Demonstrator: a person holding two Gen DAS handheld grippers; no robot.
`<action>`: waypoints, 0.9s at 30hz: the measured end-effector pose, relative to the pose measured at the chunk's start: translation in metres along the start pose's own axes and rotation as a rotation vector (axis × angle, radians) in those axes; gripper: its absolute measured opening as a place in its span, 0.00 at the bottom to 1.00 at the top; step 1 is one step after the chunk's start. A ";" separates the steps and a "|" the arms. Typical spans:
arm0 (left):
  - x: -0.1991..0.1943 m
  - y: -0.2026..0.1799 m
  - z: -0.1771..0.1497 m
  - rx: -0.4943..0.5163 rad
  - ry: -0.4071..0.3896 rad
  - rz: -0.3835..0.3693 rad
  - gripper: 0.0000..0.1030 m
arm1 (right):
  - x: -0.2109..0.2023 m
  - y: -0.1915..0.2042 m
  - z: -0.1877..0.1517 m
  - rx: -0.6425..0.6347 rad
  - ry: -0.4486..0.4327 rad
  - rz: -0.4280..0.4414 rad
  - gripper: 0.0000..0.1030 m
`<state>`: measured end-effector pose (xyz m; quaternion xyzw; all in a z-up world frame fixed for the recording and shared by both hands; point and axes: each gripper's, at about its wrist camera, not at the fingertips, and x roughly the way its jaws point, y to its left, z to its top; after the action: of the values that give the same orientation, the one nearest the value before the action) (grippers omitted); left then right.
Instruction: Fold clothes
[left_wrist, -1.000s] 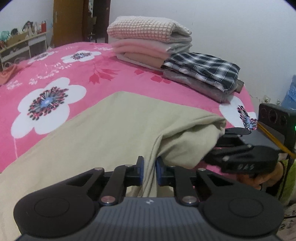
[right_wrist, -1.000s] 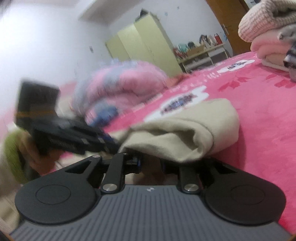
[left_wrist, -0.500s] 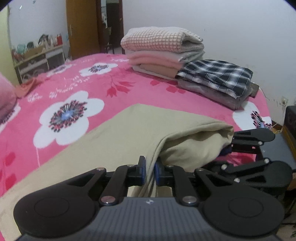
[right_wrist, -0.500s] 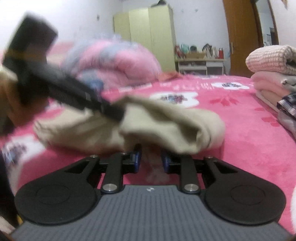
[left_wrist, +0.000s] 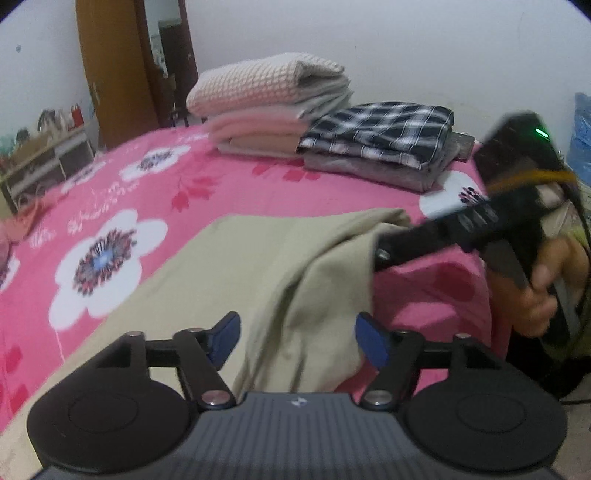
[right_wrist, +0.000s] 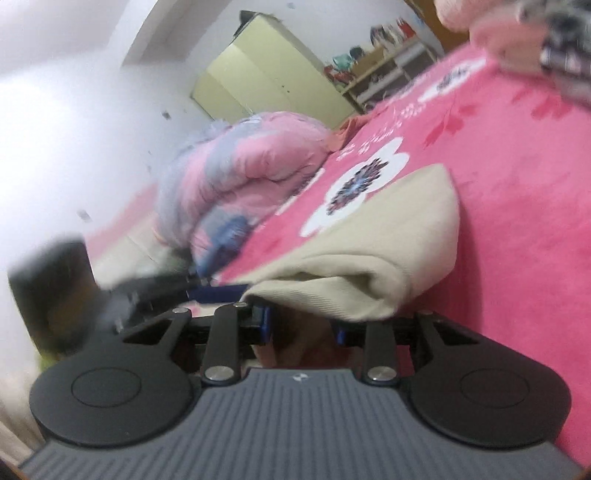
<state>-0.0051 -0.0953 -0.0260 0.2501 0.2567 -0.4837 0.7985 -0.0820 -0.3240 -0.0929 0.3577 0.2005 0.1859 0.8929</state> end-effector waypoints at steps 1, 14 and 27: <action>-0.001 -0.001 0.002 -0.004 -0.003 0.012 0.75 | 0.004 -0.003 0.006 0.028 0.016 0.011 0.28; 0.007 -0.015 0.022 0.015 0.019 0.178 0.12 | 0.021 -0.015 0.032 0.194 0.067 0.091 0.30; -0.004 0.009 0.025 -0.105 -0.001 0.106 0.04 | -0.006 0.008 0.014 -0.148 0.066 -0.044 0.31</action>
<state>0.0057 -0.1056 -0.0037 0.2208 0.2678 -0.4268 0.8351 -0.0817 -0.3291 -0.0767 0.2800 0.2232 0.1922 0.9137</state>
